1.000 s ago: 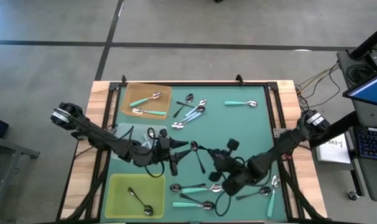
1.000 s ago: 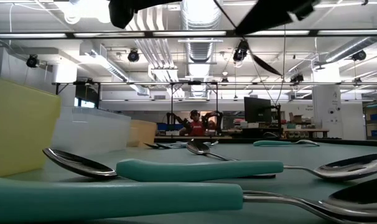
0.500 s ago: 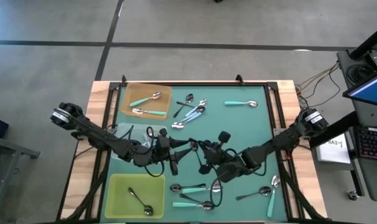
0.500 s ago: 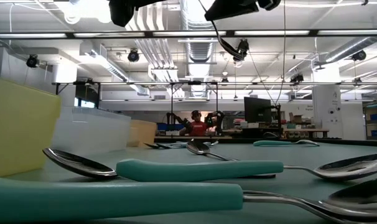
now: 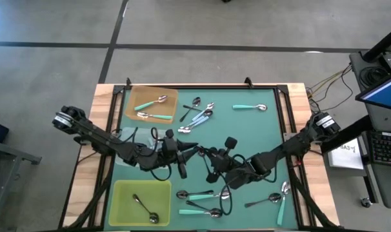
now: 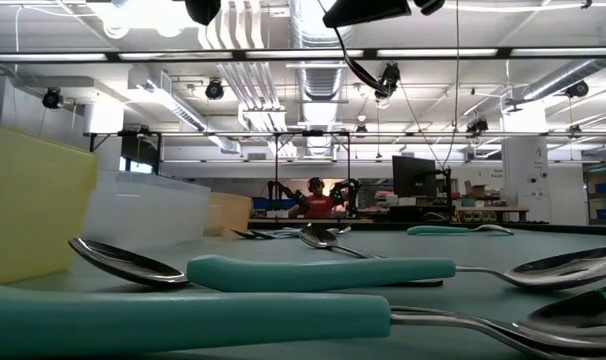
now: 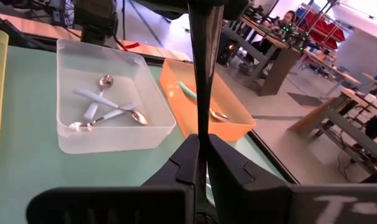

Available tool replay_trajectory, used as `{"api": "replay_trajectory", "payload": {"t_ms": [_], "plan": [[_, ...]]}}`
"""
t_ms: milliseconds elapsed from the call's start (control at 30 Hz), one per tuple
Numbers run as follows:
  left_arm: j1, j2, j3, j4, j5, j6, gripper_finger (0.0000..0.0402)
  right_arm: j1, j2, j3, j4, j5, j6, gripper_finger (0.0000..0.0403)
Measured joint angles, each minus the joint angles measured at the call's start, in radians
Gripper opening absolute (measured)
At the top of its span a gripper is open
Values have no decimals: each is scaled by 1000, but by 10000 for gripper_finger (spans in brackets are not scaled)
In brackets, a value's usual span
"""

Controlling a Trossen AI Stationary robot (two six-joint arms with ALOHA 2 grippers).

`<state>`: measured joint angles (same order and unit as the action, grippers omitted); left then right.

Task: Sort silverware by color (type)
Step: Put the black spoon into the yellow bin

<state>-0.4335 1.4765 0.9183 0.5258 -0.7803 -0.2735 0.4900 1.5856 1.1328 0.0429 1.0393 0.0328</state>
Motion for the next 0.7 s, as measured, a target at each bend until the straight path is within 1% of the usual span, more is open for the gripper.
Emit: {"api": "replay_trajectory", "payload": {"t_ms": [67, 133, 300, 400, 500, 700], "plan": [[2, 0, 0, -5, 3, -25, 29, 0, 0, 0, 0, 0, -7, 18], [4, 0, 0, -19, 2, -52, 8, 0, 0, 0, 0, 0, -8, 18], [6, 0, 0, -56, 6, -89, 19, 0, 0, 0, 42, 1, -57, 18], [6, -1, 0, -55, 4, -112, 4, 0, 0, 0, 93, 2, -122, 18], [6, -3, 0, -50, 2, -120, 2, 0, 0, 0, 134, 6, -175, 18], [6, -7, 1, -52, 2, -128, 1, 0, 0, 0, 146, 9, -165, 18]]}}
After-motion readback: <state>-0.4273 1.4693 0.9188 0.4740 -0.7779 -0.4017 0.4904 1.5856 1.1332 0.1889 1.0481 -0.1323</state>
